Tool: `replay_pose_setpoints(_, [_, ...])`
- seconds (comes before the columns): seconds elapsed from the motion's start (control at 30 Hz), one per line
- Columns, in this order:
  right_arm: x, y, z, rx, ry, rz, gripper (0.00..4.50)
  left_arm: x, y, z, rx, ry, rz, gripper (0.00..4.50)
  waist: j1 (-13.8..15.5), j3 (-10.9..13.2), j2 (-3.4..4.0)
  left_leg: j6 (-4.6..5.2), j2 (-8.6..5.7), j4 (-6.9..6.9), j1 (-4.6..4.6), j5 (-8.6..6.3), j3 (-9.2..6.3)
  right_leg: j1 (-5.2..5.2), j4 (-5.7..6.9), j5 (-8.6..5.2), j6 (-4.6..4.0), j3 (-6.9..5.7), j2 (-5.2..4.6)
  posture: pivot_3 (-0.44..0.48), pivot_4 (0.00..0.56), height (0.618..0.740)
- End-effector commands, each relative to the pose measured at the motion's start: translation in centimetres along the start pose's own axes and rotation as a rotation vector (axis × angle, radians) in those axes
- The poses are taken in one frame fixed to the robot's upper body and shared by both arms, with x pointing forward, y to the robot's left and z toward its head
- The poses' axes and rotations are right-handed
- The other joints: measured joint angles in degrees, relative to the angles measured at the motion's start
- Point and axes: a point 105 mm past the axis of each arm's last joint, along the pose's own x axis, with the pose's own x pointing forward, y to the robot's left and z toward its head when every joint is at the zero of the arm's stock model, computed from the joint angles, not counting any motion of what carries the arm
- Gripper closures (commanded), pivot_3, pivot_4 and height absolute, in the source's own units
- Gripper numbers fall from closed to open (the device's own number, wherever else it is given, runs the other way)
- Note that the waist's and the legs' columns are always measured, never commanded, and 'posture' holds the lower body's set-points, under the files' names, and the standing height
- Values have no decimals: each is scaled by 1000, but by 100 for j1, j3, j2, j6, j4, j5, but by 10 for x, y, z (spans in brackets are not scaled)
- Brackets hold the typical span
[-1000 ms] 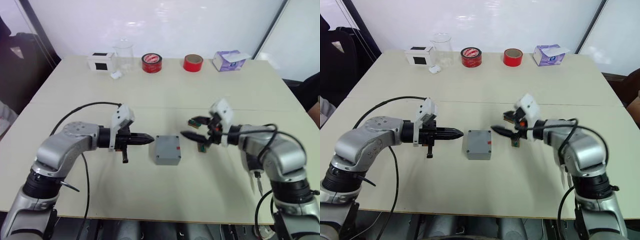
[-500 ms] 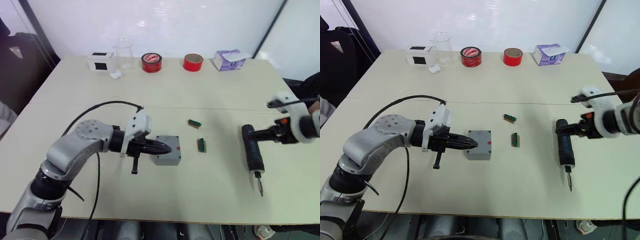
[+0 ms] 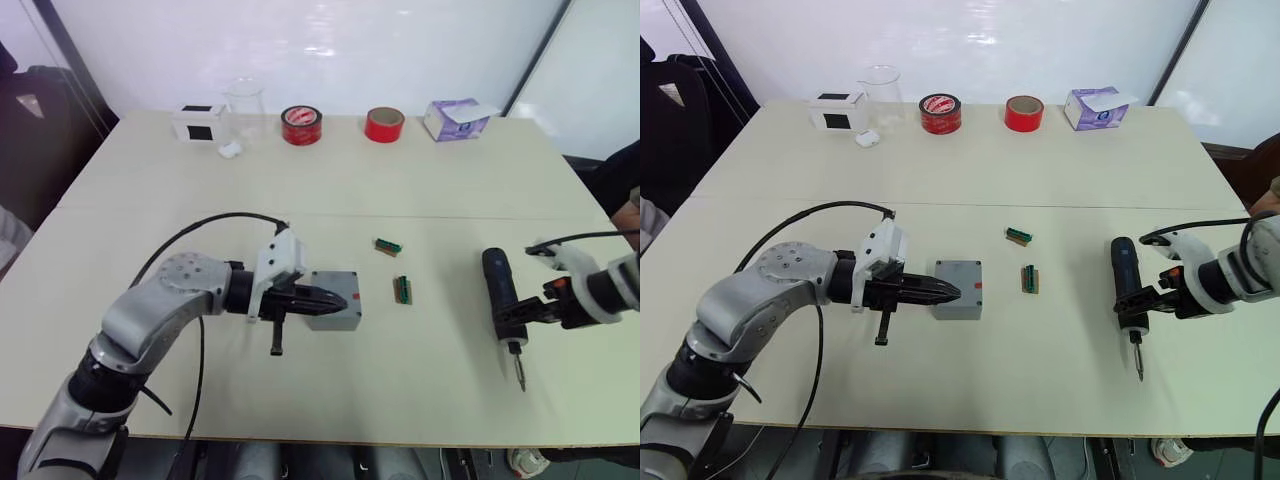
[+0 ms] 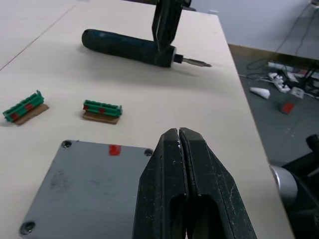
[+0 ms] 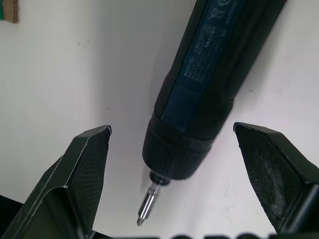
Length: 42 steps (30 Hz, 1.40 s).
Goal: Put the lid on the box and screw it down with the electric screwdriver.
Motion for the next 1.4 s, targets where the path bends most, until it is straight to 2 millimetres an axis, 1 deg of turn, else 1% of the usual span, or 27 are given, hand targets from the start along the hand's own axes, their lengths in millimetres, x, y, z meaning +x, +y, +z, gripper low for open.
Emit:
replay_pose_setpoints(0.03, [8, -9, 5, 1, 1, -41, 233, -4, -4, 10, 21, -30, 36, 4500, 0, 0, 0, 0, 0, 0, 0, 0, 1, 0, 0, 1, 1, 0, 0, 0, 150, 740])
replay_pose_setpoints(0.13, [17, -13, 8, -16, 17, -55, 233, -6, -5, 8, 9, -26, 58, 4500, -1, -2, -7, 0, 0, 3, 2, 0, -2, 5, 0, 1, 2, -3, 1, 0, 150, 740])
replay_pose_setpoints(0.2, [21, -14, 7, -35, 36, -61, 874, -9, -5, 7, 4, -18, 73, 4500, -7, -8, -17, 0, 0, 4, 4, 0, -1, 9, -2, 1, 1, -3, 0, 0, 150, 740])
replay_pose_setpoints(0.23, [23, -15, 7, -44, 46, -61, 1047, -10, -5, 7, 3, -15, 80, 4500, -7, -11, -22, 0, 0, 5, 5, 0, -2, 11, -4, 2, 1, -3, 0, 0, 150, 740])
replay_pose_setpoints(0.27, [24, -15, 6, -49, 56, -59, 1343, -12, -5, 7, 2, -13, 85, 4500, -10, -12, -25, 0, 0, 5, 5, 0, -1, 12, -4, 1, 1, -3, 0, 0, 150, 740])
replay_pose_setpoints(0.37, [28, -14, 4, -55, 81, -48, 2404, -15, -5, 6, -1, -5, 98, 4500, -5, -13, -26, 0, 0, 5, 6, 0, -2, 13, -4, 2, 0, -3, 0, 0, 150, 740])
replay_pose_setpoints(0.43, [30, -13, 3, -54, 87, -42, 2746, -18, -4, 6, -4, -2, 106, 4500, -6, -14, -30, 0, 1, 5, 7, 0, -4, 14, -4, 1, 0, -4, 1, 0, 150, 740])
replay_pose_setpoints(0.47, [31, -12, 5, -56, 82, -44, 2747, -20, -3, 6, -6, -1, 111, 4500, -7, -16, -32, 0, 1, 5, 7, 0, -3, 14, -4, 1, 0, -4, 1, 0, 150, 740])
replay_pose_setpoints(0.53, [29, -15, 16, -51, 31, -57, 2747, -25, 2, 5, -11, 0, 129, 4500, -19, -25, -50, 0, 1, 5, 8, 0, -3, 15, -4, 2, 0, -4, 1, 0, 150, 740])
replay_pose_setpoints(0.6, [20, -20, 39, -72, -81, -92, 2747, -33, 10, 6, -23, -9, 152, 4500, -56, -34, -84, -1, 4, 4, 14, 0, -1, 18, -4, 3, -2, -4, 5, 0, 150, 740])
replay_pose_setpoints(0.67, [2, -18, 70, -98, -243, -100, 2747, -41, 18, 6, -38, -19, 174, 4500, -98, -30, -90, -2, 7, 5, 22, 1, 3, 23, -5, 11, -14, -4, 7, 0, 150, 740])
replay_pose_setpoints(0.73, [-17, -9, 97, -151, -406, -69, 2747, -46, 25, 7, -46, -23, 184, 4500, -135, -15, -66, -7, 2, 8, 20, 4, 10, 21, -16, 36, -4, 2, 5, 0, 150, 740])
replay_pose_setpoints(0.77, [-30, 1, 110, -165, -512, -13, 2747, -47, 28, 7, -50, -23, 187, 4500, -132, 3, -36, -8, 0, 8, 19, 6, 10, 20, -15, 38, -3, 3, 3, 0, 150, 740])
replay_pose_setpoints(0.8, [-49, 17, 125, -208, -655, 60, 2747, -47, 32, 6, -53, -18, 190, 4500, -126, 15, -14, -6, -3, 9, 13, 8, 10, 15, -15, 40, 0, 5, 2, 0, 150, 740])
replay_pose_setpoints(0.83, [-67, 33, 134, -241, -789, 142, 2747, -48, 35, 5, -55, -12, 190, 4500, -114, 20, -5, -7, -4, 9, 6, 9, 11, 5, -14, 41, 4, 7, 3, 0, 150, 740])
replay_pose_setpoints(0.87, [-79, 42, 138, -260, -875, 190, 2747, -48, 38, 5, -56, -8, 189, 4500, -96, 22, -1, -7, -4, 2, -1, 10, 9, -3, -14, 45, 21, 9, 8, 0, 150, 740])
replay_pose_setpoints(0.9, [-84, 50, 140, -271, -921, 214, 2747, -51, 39, 3, -58, -5, 189, 4500, -61, 21, 3, -7, -2, 0, -3, 9, 7, -10, -5, 49, 31, 8, 14, 0, 150, 740])
replay_pose_setpoints(0.93, [-91, 68, 142, -302, -997, 280, 2747, -55, 42, 2, -65, -5, 187, 4500, -36, 20, 5, -7, 0, -7, -3, 9, 6, -17, 8, 48, 39, 8, 16, 0, 150, 740])
replay_pose_setpoints(0.97, [-103, 98, 142, -349, -1152, 394, 2747, -54, 44, 2, -63, 5, 176, 4500, -14, 19, 4, -8, 2, -15, -2, 10, 6, -18, 7, 41, 45, 7, 20, 0, 150, 740])
replay_pose_setpoints(1.0, [-108, 121, 133, -376, -1241, 502, 2747, -49, 46, 4, -61, 8, 169, 4500, 3, 15, -3, -11, 4, -28, -4, 11, 7, -19, 3, 32, 41, -2, 23, 0, 150, 740])
replay_pose_setpoints(1.03, [-108, 142, 120, -411, -1288, 610, 2747, -43, 48, 5, -56, 18, 157, 4500, 28, 10, -15, -28, 7, -46, -4, 21, 9, -24, -3, 30, 37, -6, 23, 0, 150, 740])
replay_pose_setpoints(1.07, [-103, 157, 110, -431, -1301, 680, 2747, -40, 50, 6, -56, 26, 145, 4500, 41, 11, -13, -64, 10, -69, -5, 42, 3, -25, -11, 28, 35, -13, 27, 0, 150, 740])
replay_pose_setpoints(1.17, [-84, 188, 97, -456, -1304, 728, 2747, -42, 56, 3, -44, 58, 136, 4500, 108, 16, 1, -85, 7, -81, -14, 54, -2, -31, -7, 27, 33, -21, 23, 0, 150, 740])
replay_pose_setpoints(1.27, [-66, 203, 88, -467, -1310, 732, 2747, -35, 56, 3, -29, 77, 99, 4500, 139, 16, 0, -82, -11, -70, -15, 52, 12, -27, -21, 29, 32, -14, 0, 0, 150, 740])
replay_pose_setpoints(1.3, [-61, 207, 86, -469, -1310, 729, 2747, -35, 56, 2, -24, 83, 87, 4500, 143, 16, 0, -56, -15, -64, -14, 38, 9, -16, -26, 30, 32, -14, -1, 0, 150, 740])
replay_pose_setpoints(1.33, [-57, 208, 85, -472, -1314, 722, 2747, -33, 55, 1, -16, 95, 75, 4500, 139, 16, 0, -35, -19, -61, -14, 26, 4, -11, -27, 31, 31, -11, -1, 0, 150, 740])
replay_pose_setpoints(1.4, [-52, 209, 84, -482, -1318, 703, 2747, -28, 55, -1, 0, 114, 55, 4500, 124, 16, 1, -33, -21, -49, -12, 25, 1, -7, -24, 31, 31, -7, 0, 0, 150, 740])
